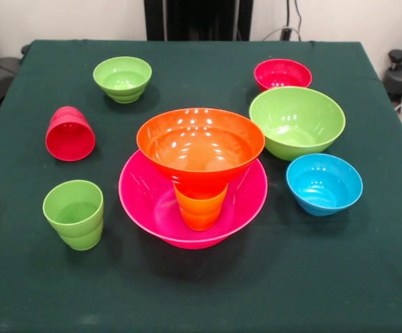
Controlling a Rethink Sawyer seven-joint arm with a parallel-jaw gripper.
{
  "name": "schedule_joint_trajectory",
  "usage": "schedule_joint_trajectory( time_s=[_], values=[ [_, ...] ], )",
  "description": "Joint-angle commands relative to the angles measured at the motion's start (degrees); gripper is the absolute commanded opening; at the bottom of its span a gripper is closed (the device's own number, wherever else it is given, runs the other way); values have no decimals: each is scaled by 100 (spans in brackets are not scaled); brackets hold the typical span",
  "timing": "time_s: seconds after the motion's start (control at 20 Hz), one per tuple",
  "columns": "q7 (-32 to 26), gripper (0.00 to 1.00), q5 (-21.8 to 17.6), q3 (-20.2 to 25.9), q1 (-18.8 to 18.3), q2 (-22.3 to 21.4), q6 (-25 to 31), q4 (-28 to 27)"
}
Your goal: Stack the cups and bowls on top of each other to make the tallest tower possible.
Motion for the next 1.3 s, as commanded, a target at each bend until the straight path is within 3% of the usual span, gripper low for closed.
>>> schedule_joint_trajectory(
  time_s=[0.05, 0.5, 0.7, 1.3],
  values=[
    [-435, 100, -394, 319, 64, 375, 115, 246],
    [-242, 100, -580, 176, 27, 518, -364, 277],
    [-218, 100, -717, 160, -98, 773, -647, 220],
    [-406, 100, -816, 306, -344, 918, -738, 126]
  ],
)
